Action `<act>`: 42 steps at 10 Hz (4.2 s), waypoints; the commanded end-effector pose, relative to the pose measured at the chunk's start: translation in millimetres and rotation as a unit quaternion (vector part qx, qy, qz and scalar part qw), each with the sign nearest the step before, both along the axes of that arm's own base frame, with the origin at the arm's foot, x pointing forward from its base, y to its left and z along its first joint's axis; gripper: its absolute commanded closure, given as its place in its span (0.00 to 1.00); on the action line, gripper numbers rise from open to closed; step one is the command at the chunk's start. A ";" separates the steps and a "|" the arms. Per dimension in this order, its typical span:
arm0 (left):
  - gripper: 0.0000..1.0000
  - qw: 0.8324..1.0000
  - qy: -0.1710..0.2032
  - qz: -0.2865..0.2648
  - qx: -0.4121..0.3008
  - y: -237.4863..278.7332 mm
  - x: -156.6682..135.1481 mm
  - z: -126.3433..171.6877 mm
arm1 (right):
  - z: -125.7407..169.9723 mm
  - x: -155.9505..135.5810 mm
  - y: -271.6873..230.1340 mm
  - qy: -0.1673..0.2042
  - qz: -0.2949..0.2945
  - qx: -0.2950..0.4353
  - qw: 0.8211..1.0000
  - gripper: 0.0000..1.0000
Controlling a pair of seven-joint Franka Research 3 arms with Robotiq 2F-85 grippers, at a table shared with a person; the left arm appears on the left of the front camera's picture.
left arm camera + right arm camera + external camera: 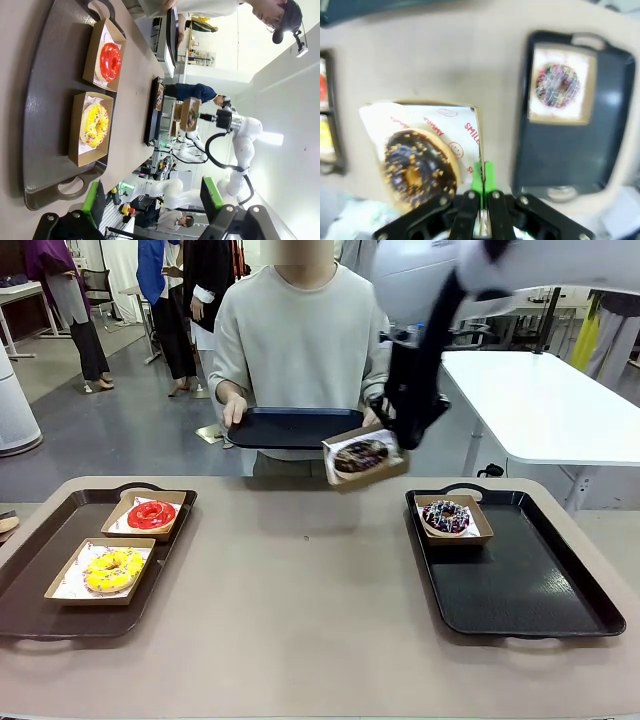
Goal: Individually package the donuts and arrange them on the tray.
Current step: Place the picked Paper togo box on the Handle tray.
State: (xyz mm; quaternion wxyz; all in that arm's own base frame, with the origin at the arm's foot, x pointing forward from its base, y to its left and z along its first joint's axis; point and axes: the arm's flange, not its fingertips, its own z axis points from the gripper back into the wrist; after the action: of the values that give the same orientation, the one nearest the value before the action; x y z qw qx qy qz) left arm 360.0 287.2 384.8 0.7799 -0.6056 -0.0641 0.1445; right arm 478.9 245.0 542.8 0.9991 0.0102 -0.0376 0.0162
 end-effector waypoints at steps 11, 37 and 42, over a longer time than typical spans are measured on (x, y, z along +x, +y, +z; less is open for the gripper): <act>0.00 1.000 0.007 -0.002 -0.005 1.1 0.0 5.3 | -115.6 -64.8 -214.9 0.007 -0.075 -0.003 0.997 0.98; 0.00 1.000 0.007 -0.002 -0.005 1.1 0.0 5.3 | -182.2 -52.6 -200.2 0.046 -0.035 0.034 0.998 0.00; 0.00 1.000 0.007 -0.002 -0.005 1.1 0.0 5.3 | -181.2 -55.1 -202.1 0.049 -0.032 0.035 0.998 0.00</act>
State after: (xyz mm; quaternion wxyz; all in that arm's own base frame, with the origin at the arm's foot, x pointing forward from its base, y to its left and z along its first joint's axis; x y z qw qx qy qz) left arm 360.6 287.6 385.4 0.7800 -0.6057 -0.0638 0.1436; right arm 422.1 45.7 358.5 0.9993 0.0245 0.0030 -0.0267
